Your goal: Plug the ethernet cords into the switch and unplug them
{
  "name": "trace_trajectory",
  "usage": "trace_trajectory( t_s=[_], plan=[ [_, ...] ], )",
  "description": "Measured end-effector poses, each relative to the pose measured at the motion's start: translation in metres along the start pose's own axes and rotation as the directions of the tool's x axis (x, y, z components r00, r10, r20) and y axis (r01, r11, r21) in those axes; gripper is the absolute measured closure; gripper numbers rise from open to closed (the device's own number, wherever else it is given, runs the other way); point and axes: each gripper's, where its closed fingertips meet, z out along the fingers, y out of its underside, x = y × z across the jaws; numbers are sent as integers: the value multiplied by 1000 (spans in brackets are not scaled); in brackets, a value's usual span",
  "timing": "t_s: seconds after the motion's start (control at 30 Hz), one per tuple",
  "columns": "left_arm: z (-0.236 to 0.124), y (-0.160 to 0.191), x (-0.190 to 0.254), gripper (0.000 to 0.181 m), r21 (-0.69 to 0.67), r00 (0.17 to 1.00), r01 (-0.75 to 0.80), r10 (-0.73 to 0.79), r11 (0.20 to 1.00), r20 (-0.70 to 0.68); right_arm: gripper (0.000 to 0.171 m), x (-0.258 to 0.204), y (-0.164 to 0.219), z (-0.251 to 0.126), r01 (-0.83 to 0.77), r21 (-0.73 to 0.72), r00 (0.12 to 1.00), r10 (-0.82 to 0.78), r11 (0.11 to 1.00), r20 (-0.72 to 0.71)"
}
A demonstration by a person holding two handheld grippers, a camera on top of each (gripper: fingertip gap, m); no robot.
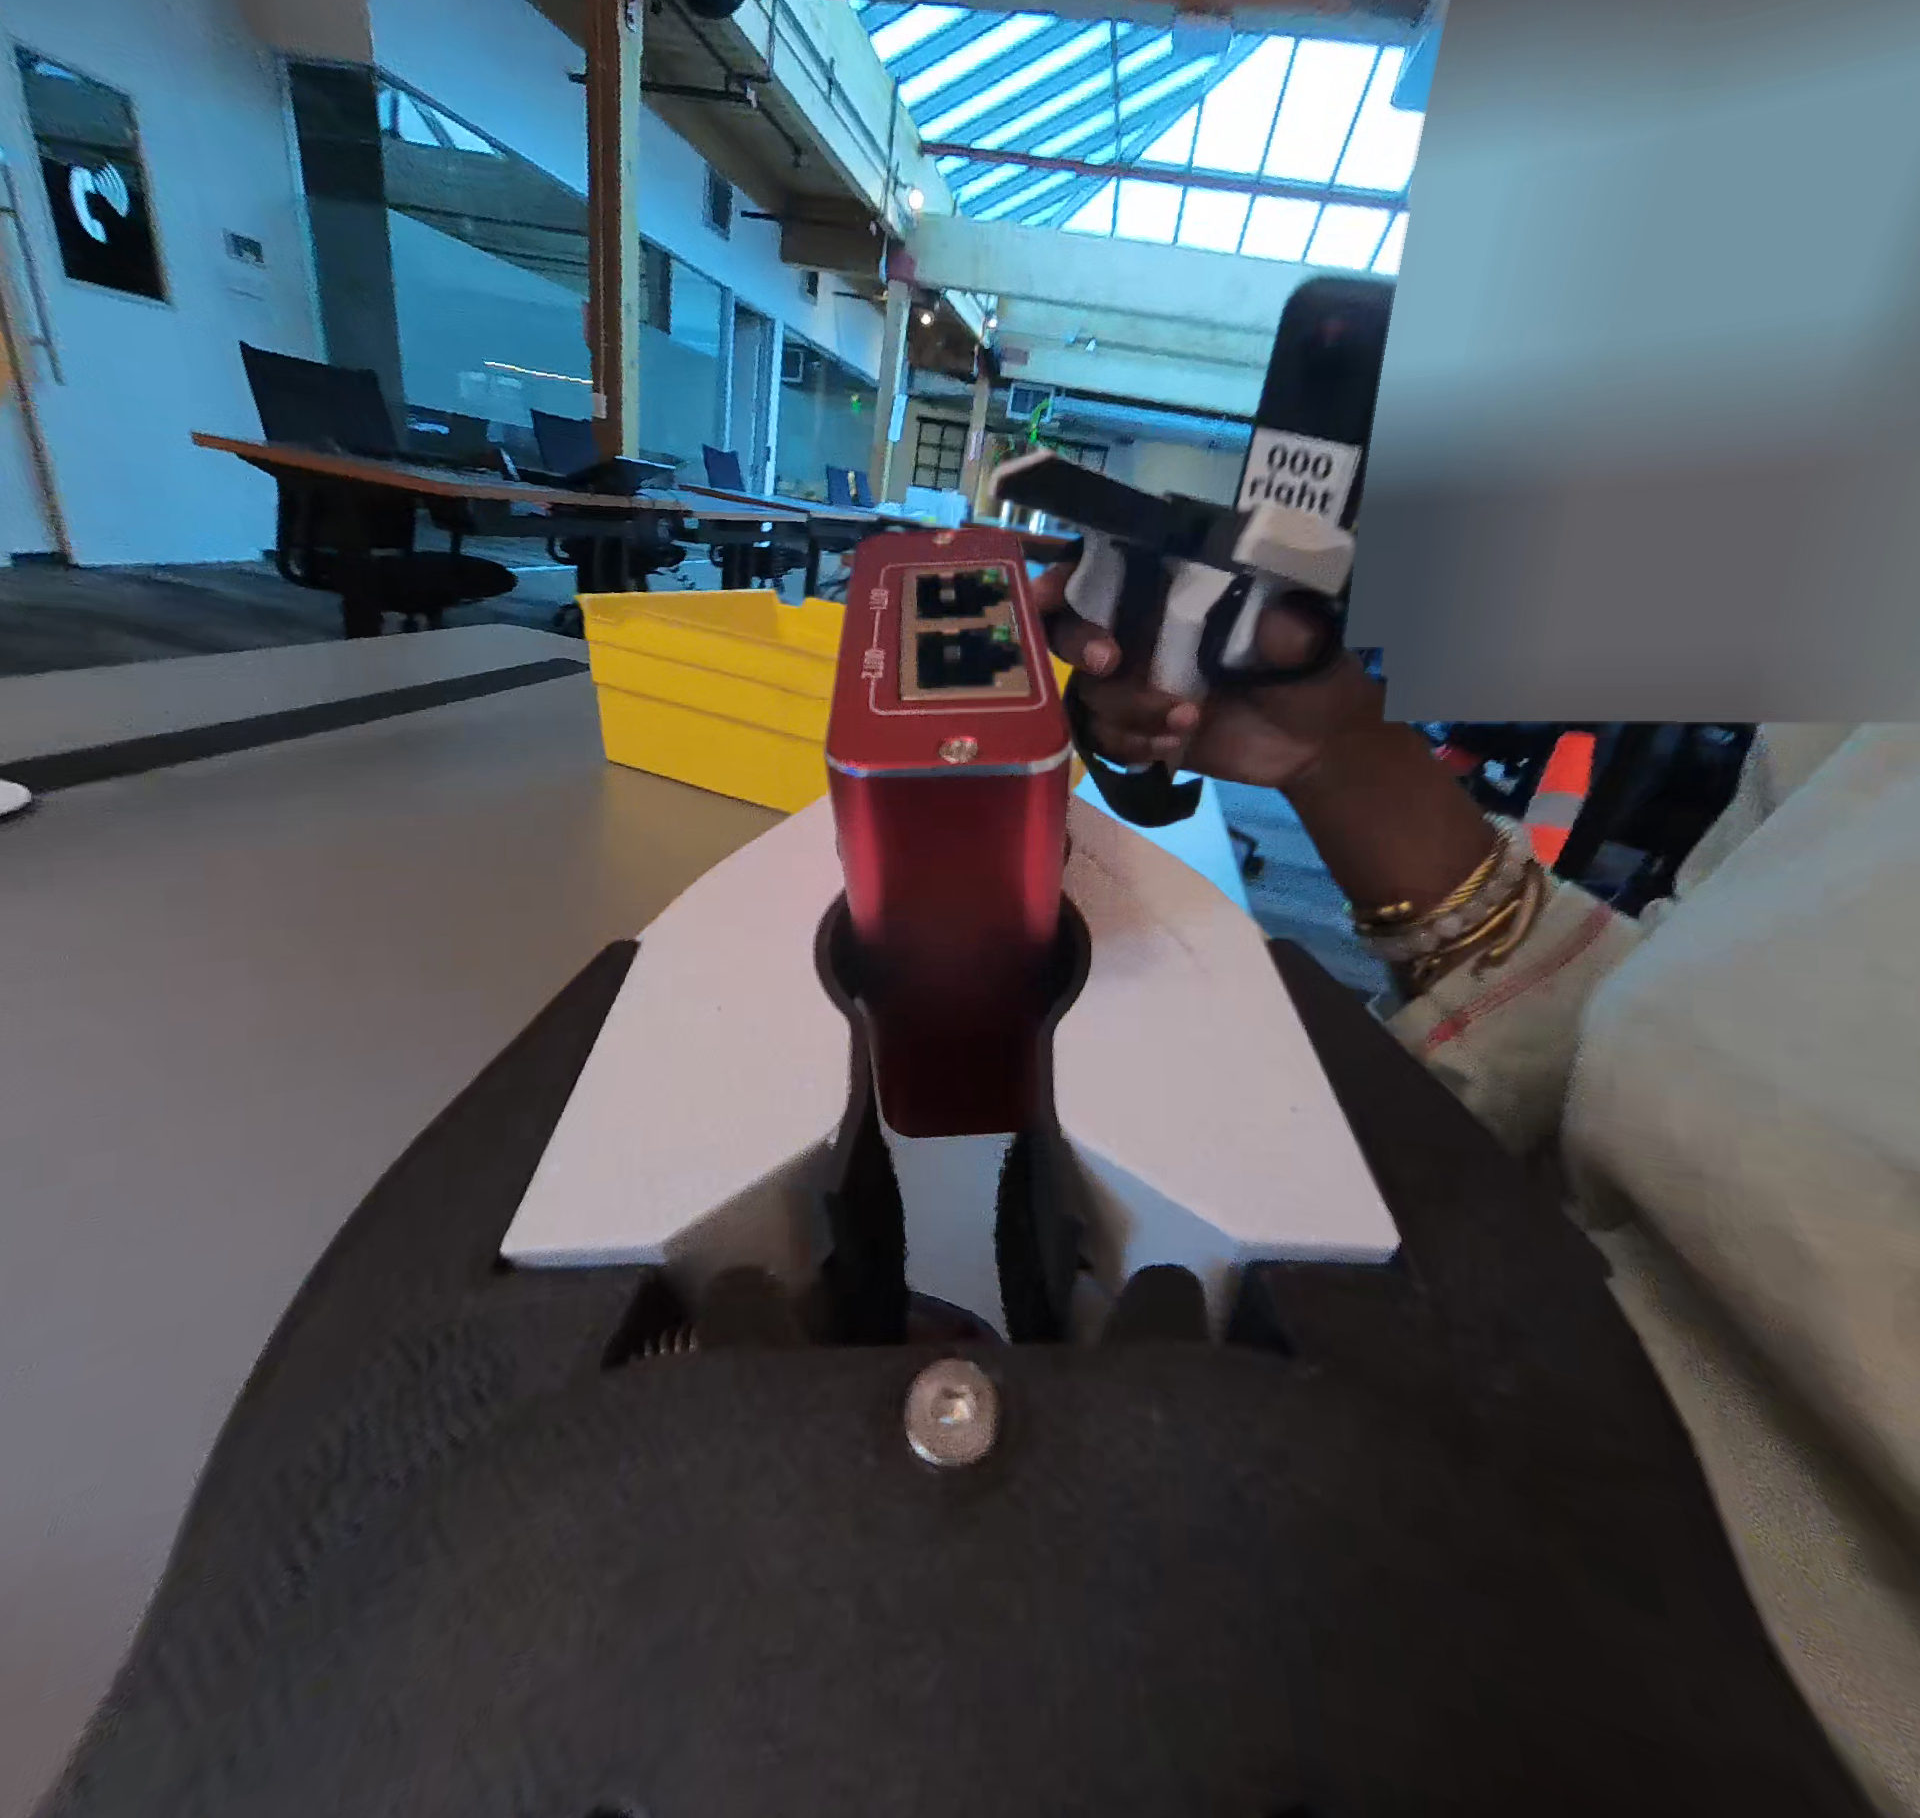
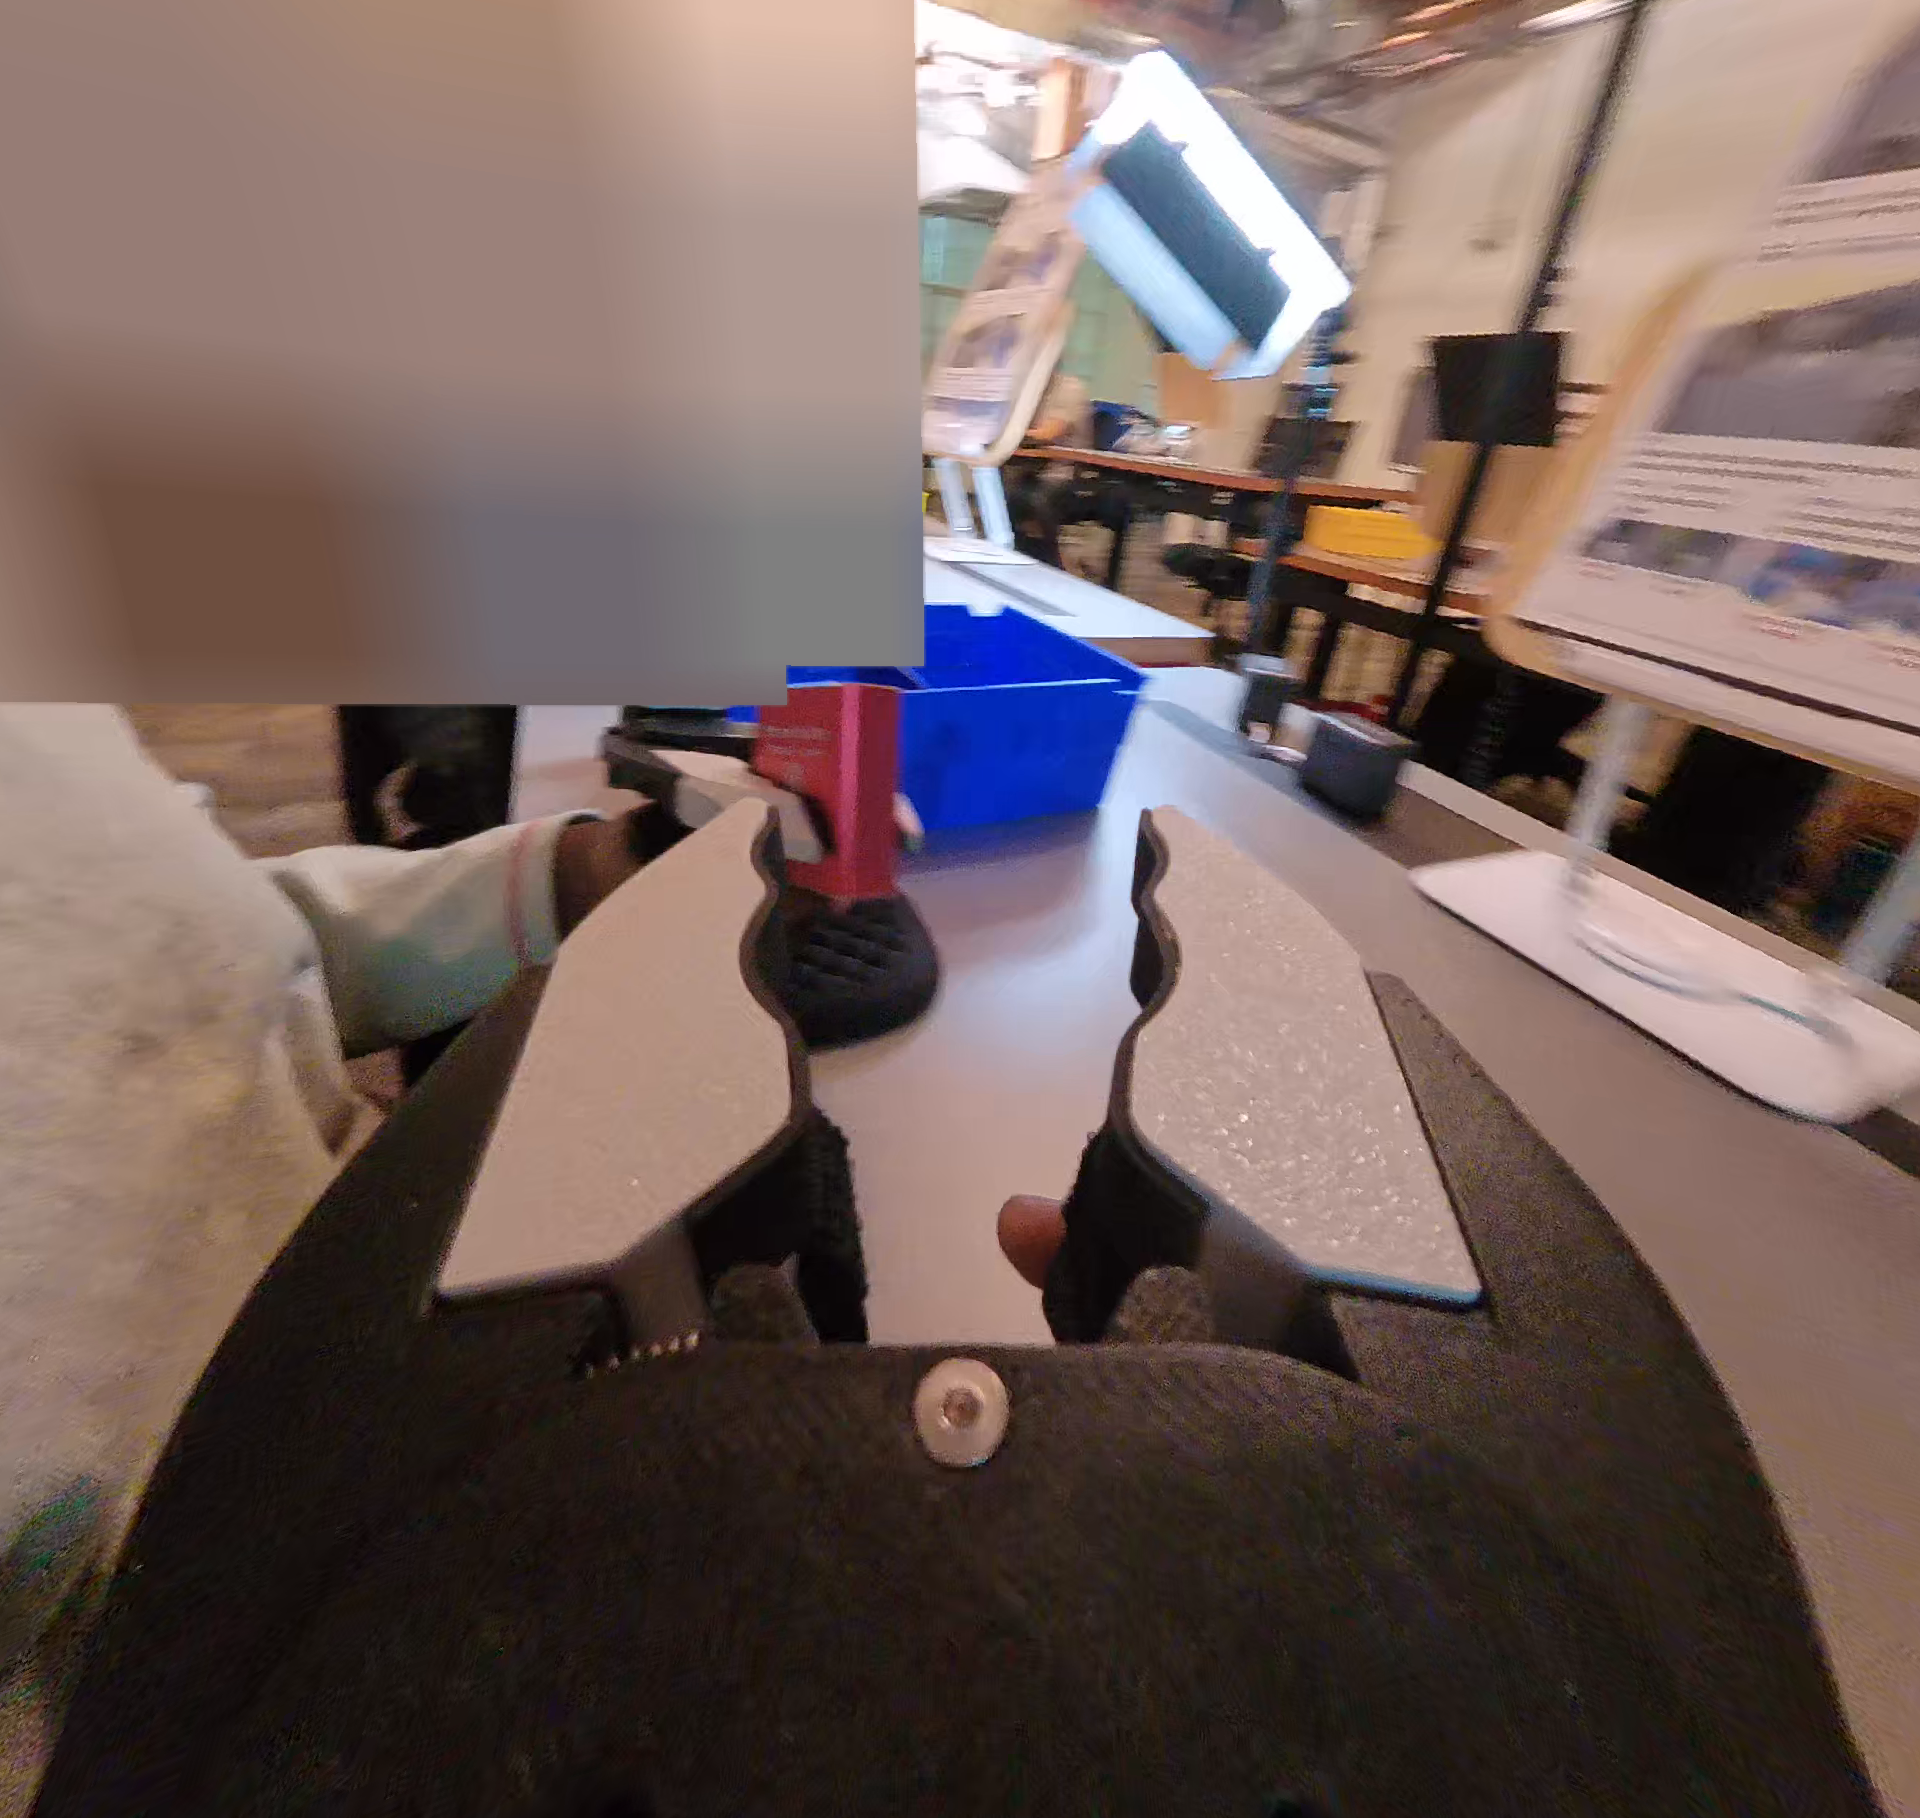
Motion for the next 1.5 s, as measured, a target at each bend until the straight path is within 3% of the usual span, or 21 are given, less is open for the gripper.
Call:
trace_trajectory(
  t_s=[0.13, 0.23, 0.37, 0.47, 0.67, 0.73, 0.8, 0.87, 1.0, 1.1, 1.2, 1.3, 1.5],
  plan=[
    [4, 8, 12, 152, -52, 996, -72, 69, 996, -52, 101, -28, 20, 40, 113, -95, 984, -98, 989, 149],
    [8, 17, 23, 152, -103, 986, -133, 121, 986, -112, 82, -31, 32, 54, 204, -171, 971, -177, 964, 163],
    [11, 29, 35, 152, -158, 967, -216, 189, 964, -173, 56, -45, 28, 63, 186, -157, 963, -148, 970, 224],
    [12, 36, 41, 152, -185, 953, -262, 224, 947, -204, 69, -56, 39, 64, 209, -217, 946, -140, 954, 293],
    [13, 41, 46, 152, -202, 939, -304, 256, 931, -231, 143, -71, 54, 63, 236, -269, 908, -113, 934, 403],
    [14, 39, 43, 152, -196, 943, -299, 258, 934, -210, 144, -69, 53, 62, 246, -268, 912, -129, 932, 390],
    [14, 33, 35, 143, -175, 958, -266, 240, 948, -154, 144, -61, 48, 59, 282, -246, 920, -188, 927, 344],
    [13, 24, 25, 119, -135, 974, -220, 210, 966, -86, 144, -43, 36, 49, 270, -224, 944, -212, 936, 251],
    [13, 14, 6, 79, -92, 986, -157, 161, 983, 39, 144, 35, 3, -2, 179, -183, 968, -206, 967, -144],
    [14, 14, 1, 66, -96, 984, -154, 162, 983, 79, 144, 118, -16, -74, 128, -133, 826, -180, 983, -535],
    [15, 13, 0, 66, -86, 982, -161, 169, 983, 87, 144, 183, -14, -141, 57, -121, 632, -129, 991, -764],
    [14, 10, 1, 68, -60, 982, -162, 167, 985, 84, 144, 228, 8, -176, -52, -199, 523, -143, 979, -841],
    [13, 8, 0, 74, -43, 983, -158, 161, 987, 85, 144, 278, 62, -179, -221, -350, 520, -194, 910, -832]
  ],
)
